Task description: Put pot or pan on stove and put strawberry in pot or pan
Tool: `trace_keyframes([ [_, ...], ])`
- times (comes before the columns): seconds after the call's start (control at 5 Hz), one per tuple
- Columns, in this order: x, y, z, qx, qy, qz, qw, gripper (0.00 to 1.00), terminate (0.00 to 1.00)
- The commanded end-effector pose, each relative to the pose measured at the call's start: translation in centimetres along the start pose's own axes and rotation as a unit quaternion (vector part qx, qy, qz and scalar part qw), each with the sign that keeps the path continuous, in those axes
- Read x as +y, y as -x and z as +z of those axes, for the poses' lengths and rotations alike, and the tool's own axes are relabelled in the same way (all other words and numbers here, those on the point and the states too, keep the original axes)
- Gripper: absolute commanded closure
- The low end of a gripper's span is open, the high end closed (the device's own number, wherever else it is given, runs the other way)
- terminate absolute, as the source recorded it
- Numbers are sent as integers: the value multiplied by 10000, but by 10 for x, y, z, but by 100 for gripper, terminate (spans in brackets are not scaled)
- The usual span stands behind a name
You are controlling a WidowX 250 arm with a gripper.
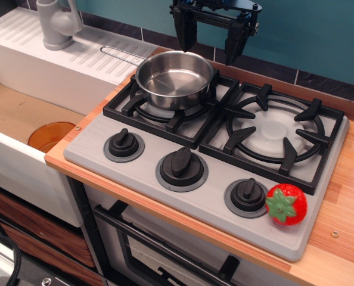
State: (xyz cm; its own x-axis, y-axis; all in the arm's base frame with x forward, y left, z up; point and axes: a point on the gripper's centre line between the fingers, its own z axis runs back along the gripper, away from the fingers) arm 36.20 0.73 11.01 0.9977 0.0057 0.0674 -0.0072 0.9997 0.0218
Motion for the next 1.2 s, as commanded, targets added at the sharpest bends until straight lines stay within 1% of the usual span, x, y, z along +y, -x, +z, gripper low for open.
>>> trace_keyframes([
  [0.0, 0, 0, 0, 0, 0, 0, 10000, 0, 0],
  [0.2, -3, 1, -15, -68, -36, 137, 9999, 0, 0],
  [0.4, -6, 0, -25, -34, -77, 189, 9998, 0, 0],
  [0.8, -6, -2, -46, -278, -19, 108, 9996, 0, 0],
  [1.0, -7, -2, -47, -304, 208, 199, 9991, 100, 0],
])
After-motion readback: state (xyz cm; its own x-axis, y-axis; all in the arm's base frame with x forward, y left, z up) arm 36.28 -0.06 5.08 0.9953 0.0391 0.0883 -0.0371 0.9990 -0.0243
